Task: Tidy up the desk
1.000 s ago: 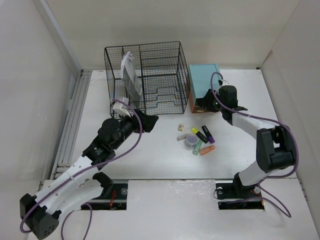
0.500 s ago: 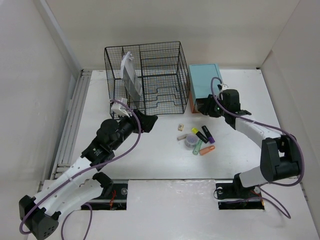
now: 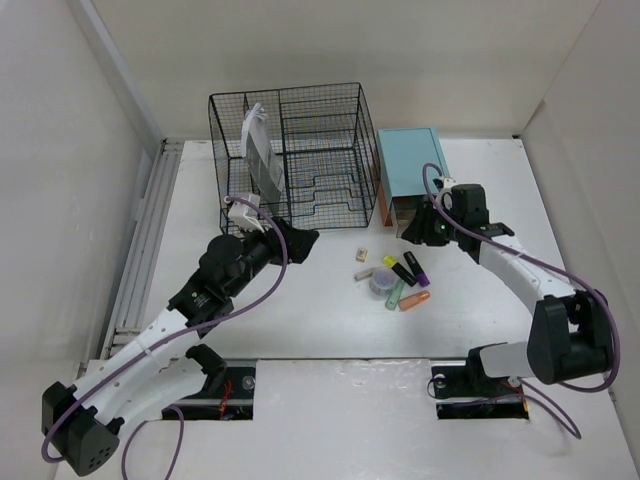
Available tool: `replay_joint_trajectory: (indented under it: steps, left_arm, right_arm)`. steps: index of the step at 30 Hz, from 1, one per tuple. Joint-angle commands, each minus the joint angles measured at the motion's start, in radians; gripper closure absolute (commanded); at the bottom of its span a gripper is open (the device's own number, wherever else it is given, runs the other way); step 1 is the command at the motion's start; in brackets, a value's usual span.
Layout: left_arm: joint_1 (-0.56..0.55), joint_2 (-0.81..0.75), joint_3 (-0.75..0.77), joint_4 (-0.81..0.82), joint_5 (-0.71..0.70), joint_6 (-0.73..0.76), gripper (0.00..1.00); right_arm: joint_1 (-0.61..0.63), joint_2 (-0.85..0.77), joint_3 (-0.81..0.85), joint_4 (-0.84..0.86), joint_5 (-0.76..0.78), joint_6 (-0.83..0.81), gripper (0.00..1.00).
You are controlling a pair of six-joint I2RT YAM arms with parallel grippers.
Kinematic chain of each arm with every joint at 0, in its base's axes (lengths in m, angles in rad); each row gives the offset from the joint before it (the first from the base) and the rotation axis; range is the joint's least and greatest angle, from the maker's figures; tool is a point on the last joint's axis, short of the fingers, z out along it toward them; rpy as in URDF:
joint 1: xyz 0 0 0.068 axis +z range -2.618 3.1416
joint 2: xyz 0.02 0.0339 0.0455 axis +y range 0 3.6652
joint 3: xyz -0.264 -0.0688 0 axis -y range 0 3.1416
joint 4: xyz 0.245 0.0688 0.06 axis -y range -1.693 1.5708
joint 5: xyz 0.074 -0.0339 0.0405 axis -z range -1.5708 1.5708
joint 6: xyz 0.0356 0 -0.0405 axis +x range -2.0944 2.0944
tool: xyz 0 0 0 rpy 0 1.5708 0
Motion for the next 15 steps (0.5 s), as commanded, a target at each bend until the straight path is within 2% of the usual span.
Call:
replay_joint_trajectory:
  steps: [1, 2, 4, 6, 10, 13, 15]
  left_arm:
    - [-0.006, -0.006, -0.005, 0.074, 0.016, 0.012, 0.26]
    - [-0.006, -0.006, -0.005, 0.074, 0.016, 0.012, 0.26]
    - [-0.006, -0.006, -0.005, 0.074, 0.016, 0.012, 0.26]
    - [-0.006, -0.015, -0.005, 0.074, 0.016, 0.012, 0.26]
    - [-0.006, -0.015, -0.005, 0.074, 0.016, 0.012, 0.26]
    - [-0.006, -0.015, -0.005, 0.074, 0.025, 0.012, 0.26]
    - [-0.006, -0.015, -0.005, 0.074, 0.025, 0.012, 0.26]
  right_arm:
    - [-0.007, -0.053, 0.01, -0.011, -0.043, -0.097, 0.73]
    - [-0.007, -0.053, 0.01, -0.02, -0.043, -0.106, 0.63]
    - [-0.007, -0.053, 0.01, -0.02, -0.067, -0.115, 0.35]
    - [-0.007, -0.063, 0.019, -0.02, -0.083, -0.131, 0.18]
    - [-0.007, -0.085, 0.028, -0.054, -0.138, -0.155, 0.04]
    - [-0.007, -0.106, 0.028, -0.075, -0.202, -0.178, 0.04]
    - [0.024, -0.12, 0.039, -0.114, -0.222, -0.21, 0.08]
